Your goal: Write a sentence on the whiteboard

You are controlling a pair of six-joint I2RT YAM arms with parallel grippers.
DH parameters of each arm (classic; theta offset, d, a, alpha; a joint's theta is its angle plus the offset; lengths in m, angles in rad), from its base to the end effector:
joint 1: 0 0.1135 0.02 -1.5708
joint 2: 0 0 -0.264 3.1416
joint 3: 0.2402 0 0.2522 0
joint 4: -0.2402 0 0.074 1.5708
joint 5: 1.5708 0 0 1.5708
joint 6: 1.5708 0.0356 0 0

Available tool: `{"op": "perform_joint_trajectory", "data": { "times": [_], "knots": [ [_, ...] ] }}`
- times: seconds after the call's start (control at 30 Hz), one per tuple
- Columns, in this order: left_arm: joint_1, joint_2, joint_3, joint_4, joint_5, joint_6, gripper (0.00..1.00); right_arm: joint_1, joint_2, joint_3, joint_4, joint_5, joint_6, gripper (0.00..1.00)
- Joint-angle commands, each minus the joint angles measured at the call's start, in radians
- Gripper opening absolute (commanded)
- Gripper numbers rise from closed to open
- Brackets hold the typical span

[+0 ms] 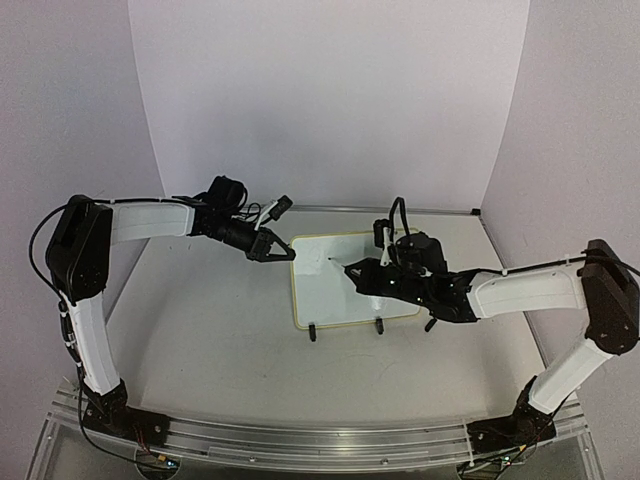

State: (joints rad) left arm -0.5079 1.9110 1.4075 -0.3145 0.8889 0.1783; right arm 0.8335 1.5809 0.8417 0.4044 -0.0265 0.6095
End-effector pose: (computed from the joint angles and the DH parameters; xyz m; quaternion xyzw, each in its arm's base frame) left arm 0.3514 -0.2272 0.2264 0.4313 0.7375 -0.4489 0.2618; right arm 0.2330 0.2580 0.2208 -0.0987 0.8090 0.3908 0.4279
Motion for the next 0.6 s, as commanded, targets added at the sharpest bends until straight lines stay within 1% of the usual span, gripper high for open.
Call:
{"op": "perform_joint_trajectory", "data": {
  "times": [0.0,0.57],
  "knots": [
    [-0.010,0.006,0.011,-0.044,-0.102,0.109,0.00,-0.024,-0.011,0.022,-0.055,0.160,-0.004,0.00],
    [-0.009,0.005,0.011,-0.045,-0.100,0.110,0.00,-0.024,0.014,0.060,-0.016,0.181,-0.026,0.00]
  ]
}}
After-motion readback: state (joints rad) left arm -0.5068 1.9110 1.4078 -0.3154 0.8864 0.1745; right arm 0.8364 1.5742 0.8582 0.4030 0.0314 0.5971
